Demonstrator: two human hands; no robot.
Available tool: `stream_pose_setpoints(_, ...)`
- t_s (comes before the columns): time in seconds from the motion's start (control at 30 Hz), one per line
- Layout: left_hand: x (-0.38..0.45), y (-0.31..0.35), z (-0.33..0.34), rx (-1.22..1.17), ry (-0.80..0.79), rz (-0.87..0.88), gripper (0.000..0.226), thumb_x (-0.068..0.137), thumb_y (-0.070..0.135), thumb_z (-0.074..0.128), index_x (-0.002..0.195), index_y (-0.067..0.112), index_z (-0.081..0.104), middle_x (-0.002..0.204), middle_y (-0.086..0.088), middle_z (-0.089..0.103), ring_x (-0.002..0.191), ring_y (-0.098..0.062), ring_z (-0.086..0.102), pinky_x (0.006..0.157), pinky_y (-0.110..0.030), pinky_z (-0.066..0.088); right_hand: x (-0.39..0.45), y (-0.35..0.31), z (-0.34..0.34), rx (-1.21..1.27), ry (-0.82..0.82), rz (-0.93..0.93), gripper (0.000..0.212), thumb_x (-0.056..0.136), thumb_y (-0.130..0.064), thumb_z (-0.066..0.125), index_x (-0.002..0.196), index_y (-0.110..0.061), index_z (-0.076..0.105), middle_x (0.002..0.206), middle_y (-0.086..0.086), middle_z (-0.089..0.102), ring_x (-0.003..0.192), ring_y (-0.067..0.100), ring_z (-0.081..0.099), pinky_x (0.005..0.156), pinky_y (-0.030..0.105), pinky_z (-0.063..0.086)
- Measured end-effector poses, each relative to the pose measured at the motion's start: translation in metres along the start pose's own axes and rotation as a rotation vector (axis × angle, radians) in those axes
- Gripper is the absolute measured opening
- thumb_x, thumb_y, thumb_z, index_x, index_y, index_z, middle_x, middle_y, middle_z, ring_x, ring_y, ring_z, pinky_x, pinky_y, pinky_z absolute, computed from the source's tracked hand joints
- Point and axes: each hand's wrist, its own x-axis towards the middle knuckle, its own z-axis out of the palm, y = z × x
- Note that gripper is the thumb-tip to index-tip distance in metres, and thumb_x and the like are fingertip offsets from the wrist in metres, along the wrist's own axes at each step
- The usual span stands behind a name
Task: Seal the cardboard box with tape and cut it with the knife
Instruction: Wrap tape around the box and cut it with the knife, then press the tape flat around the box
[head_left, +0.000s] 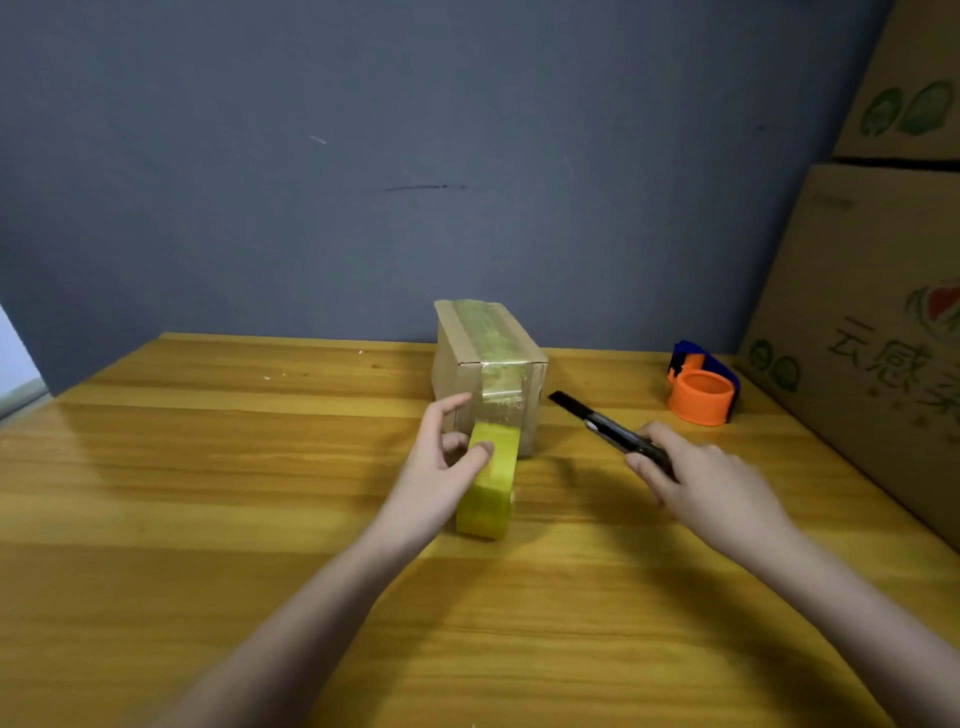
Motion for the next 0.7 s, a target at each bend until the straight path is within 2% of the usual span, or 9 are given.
stream_pose_setpoints(0.1, -0.001, 0.008, 0.018, -0.101, 0.004, -0.055, 0.037, 0.092, 0.017, 0.057, 0.125, 0.017, 0.042, 0.105, -0.009, 0.062, 0.056, 0.006, 0.063, 0.05, -0.006, 0.046, 0.002, 0.005, 0.014, 0.593, -0.102, 0.153, 0.012, 0.095, -0.033, 0.048, 0.098, -0.024, 0.055, 0.063, 0.0, 0.066, 0.049, 0.014, 0.059, 0.048, 0.032, 0.049)
stream_pose_setpoints(0.17, 0.003, 0.008, 0.026, -0.087, 0.024, -0.03, 0.033, 0.091, 0.017, 0.058, 0.12, 0.017, 0.044, 0.11, -0.007, 0.064, 0.06, 0.003, 0.065, 0.052, -0.011, 0.05, 0.002, 0.005, 0.019, 0.687, -0.121, 0.189, 0.012, 0.095, -0.027, 0.05, 0.095, -0.018, 0.057, 0.062, 0.001, 0.064, 0.044, 0.014, 0.052, 0.041, 0.026, 0.04)
stream_pose_setpoints(0.23, 0.009, 0.005, 0.037, 0.008, 0.058, 0.011, 0.03, 0.088, 0.024, 0.062, 0.113, 0.028, 0.045, 0.108, -0.006, 0.065, 0.065, -0.001, 0.067, 0.062, -0.022, 0.057, 0.0, 0.009, 0.022, 0.711, -0.122, 0.236, 0.014, 0.094, -0.026, 0.052, 0.089, -0.014, 0.058, 0.064, 0.0, 0.061, 0.038, 0.01, 0.049, 0.037, 0.022, 0.037)
stream_pose_setpoints(0.3, 0.012, 0.007, 0.053, 0.134, 0.044, 0.033, 0.033, 0.081, 0.037, 0.065, 0.106, 0.041, 0.044, 0.097, -0.006, 0.065, 0.07, -0.023, 0.067, 0.069, -0.043, 0.058, -0.004, 0.019, 0.023, 0.797, -0.14, 0.317, 0.019, 0.094, -0.027, 0.052, 0.088, -0.01, 0.06, 0.063, 0.002, 0.056, 0.037, 0.008, 0.049, 0.037, 0.021, 0.038)
stream_pose_setpoints(0.4, 0.015, 0.012, 0.082, 0.476, -0.019, 0.149, 0.037, 0.086, 0.039, 0.06, 0.115, 0.038, 0.038, 0.097, 0.0, 0.065, 0.083, -0.025, 0.063, 0.068, -0.032, 0.047, -0.008, 0.034, 0.023, 0.906, -0.12, 0.429, 0.023, 0.093, -0.028, 0.055, 0.099, -0.007, 0.062, 0.072, 0.004, 0.055, 0.056, 0.014, 0.053, 0.047, 0.025, 0.042)
stream_pose_setpoints(0.47, 0.013, 0.015, 0.105, 0.692, -0.021, 0.269, 0.039, 0.089, 0.038, 0.055, 0.123, 0.031, 0.036, 0.107, 0.002, 0.067, 0.093, -0.026, 0.065, 0.068, -0.032, 0.045, -0.011, 0.047, 0.025, 0.912, -0.07, 0.451, 0.026, 0.087, -0.024, 0.063, 0.106, -0.007, 0.061, 0.081, 0.004, 0.06, 0.064, 0.015, 0.052, 0.052, 0.025, 0.04)
stream_pose_setpoints(0.57, 0.013, 0.007, 0.138, 0.918, -0.066, 0.464, 0.04, 0.091, 0.038, 0.049, 0.127, 0.026, 0.034, 0.101, -0.003, 0.069, 0.09, -0.033, 0.067, 0.066, -0.035, 0.045, -0.013, 0.064, 0.029, 0.743, 0.018, 0.459, 0.039, 0.079, -0.019, 0.073, 0.113, -0.012, 0.056, 0.083, 0.0, 0.061, 0.075, 0.02, 0.055, 0.06, 0.028, 0.039)
stream_pose_setpoints(0.63, 0.016, -0.004, 0.157, 1.025, -0.104, 0.551, 0.04, 0.09, 0.036, 0.051, 0.125, 0.023, 0.038, 0.093, -0.007, 0.07, 0.081, -0.034, 0.068, 0.06, -0.035, 0.046, -0.015, 0.075, 0.032, 0.558, 0.077, 0.475, 0.037, 0.081, -0.023, 0.07, 0.115, -0.016, 0.057, 0.079, -0.002, 0.06, 0.083, 0.027, 0.059, 0.067, 0.033, 0.042)
stream_pose_setpoints(0.7, 0.019, -0.017, 0.169, 1.101, -0.085, 0.691, 0.044, 0.078, 0.038, 0.066, 0.114, 0.021, 0.047, 0.077, -0.003, 0.07, 0.061, -0.026, 0.069, 0.045, -0.028, 0.045, -0.017, 0.079, 0.034, 0.393, 0.112, 0.522, 0.034, 0.084, -0.027, 0.065, 0.116, -0.02, 0.058, 0.097, 0.006, 0.066, 0.098, 0.032, 0.062, 0.077, 0.037, 0.046)
